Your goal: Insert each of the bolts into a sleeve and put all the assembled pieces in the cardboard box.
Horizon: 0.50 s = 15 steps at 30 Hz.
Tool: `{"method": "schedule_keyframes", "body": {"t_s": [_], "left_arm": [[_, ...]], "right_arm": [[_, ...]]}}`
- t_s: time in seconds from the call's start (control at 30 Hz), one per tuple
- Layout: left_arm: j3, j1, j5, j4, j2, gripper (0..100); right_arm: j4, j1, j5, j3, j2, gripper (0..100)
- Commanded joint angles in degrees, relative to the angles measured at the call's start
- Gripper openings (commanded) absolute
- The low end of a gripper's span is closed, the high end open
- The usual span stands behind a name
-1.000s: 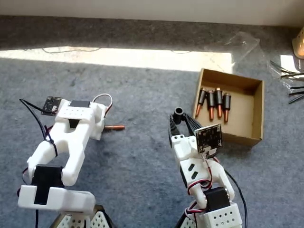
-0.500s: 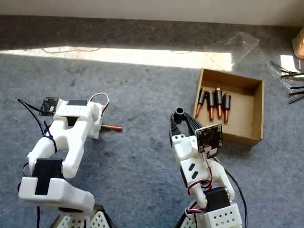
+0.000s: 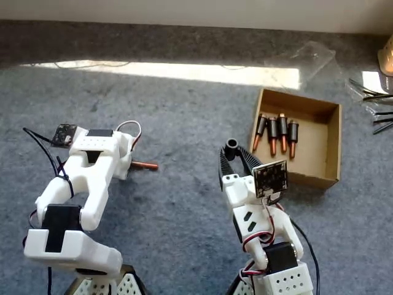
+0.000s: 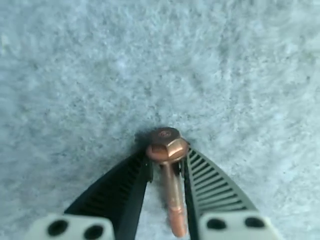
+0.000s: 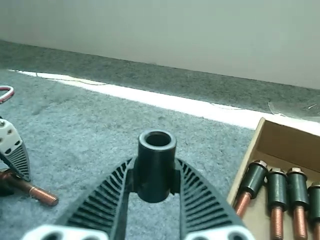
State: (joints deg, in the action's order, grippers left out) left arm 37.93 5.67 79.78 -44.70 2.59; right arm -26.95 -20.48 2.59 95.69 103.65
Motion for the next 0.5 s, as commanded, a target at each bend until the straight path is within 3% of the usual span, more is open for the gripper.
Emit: {"method": "schedule_keyframes", "body": {"t_s": [0.0,0.3,0.47], "left_arm": [[-1.54,0.92,-10.90,0.70,0.40,11],[-2.07,0.57,-26.20,-1.67,0.04,10],[-2.07,0.57,-38.68,-2.20,-0.04,10]], "right_arm": [[2.15,0.57,-0.18,7.69,0.22,0.4],[2.15,0.57,-0.18,7.69,0.22,0.4],[2.15,0.57,-0.18,7.69,0.22,0.4]]}}
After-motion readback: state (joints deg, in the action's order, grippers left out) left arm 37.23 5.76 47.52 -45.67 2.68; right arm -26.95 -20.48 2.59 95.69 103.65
